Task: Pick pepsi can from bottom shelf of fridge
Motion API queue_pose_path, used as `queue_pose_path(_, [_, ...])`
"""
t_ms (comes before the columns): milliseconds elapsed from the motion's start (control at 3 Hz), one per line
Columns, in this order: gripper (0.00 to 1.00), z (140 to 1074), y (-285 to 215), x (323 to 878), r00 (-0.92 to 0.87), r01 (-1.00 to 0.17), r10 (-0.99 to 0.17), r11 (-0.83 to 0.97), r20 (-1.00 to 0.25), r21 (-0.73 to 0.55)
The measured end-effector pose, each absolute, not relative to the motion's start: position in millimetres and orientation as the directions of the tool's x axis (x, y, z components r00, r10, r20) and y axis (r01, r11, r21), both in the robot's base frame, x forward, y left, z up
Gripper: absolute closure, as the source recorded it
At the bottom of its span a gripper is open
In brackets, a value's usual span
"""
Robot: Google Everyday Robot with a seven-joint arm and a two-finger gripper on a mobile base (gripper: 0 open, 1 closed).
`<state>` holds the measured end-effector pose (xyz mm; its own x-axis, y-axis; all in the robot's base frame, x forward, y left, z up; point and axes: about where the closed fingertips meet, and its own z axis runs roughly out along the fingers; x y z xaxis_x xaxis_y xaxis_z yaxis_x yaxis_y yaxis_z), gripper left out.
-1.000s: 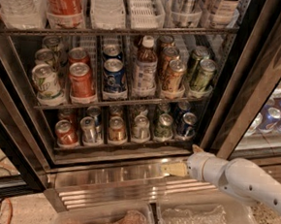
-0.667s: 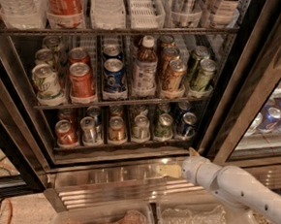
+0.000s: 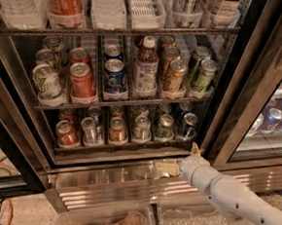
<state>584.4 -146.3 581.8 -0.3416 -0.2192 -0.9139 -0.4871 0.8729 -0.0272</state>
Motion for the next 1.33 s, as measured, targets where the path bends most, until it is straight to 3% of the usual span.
queue_pose_path(667, [0.00,578,-142,591,-0.332,-0.474,-0.226,0.880,-0.916,-0.045])
queue_pose_path(1000, [0.12,581,-144,598,-0.302,-0.440,-0.237,0.894,-0.923,-0.086])
queue_pose_path(1333, [0.15,583,-149,604,-0.274,-0.390,-0.248,0.912,-0.929,-0.128])
